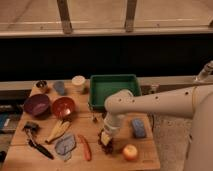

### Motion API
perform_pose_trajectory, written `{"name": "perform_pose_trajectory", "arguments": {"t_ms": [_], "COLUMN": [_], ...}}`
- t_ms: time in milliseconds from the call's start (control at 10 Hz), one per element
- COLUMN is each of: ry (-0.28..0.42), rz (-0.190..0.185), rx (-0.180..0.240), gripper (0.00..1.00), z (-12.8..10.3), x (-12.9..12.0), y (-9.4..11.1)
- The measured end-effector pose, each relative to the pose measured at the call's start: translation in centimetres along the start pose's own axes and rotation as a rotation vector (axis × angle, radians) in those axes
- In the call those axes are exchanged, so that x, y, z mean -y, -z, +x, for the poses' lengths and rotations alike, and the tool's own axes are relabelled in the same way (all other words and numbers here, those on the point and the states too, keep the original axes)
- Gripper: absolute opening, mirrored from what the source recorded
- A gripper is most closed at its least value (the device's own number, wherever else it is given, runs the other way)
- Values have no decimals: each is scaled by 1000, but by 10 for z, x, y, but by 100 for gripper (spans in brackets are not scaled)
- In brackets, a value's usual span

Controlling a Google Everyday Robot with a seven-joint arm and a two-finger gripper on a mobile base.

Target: Place grapes in metal cup

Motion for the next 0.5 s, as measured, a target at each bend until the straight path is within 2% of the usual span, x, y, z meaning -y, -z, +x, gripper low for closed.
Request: {"name": "perform_pose_trajectory", "arguments": {"t_ms": [300,500], "ry": [-2,7], "rz": [71,90], "rx": [83,165], "gripper": [0,0], "z": [-14,-38], "x": [26,46], "y": [53,87]}}
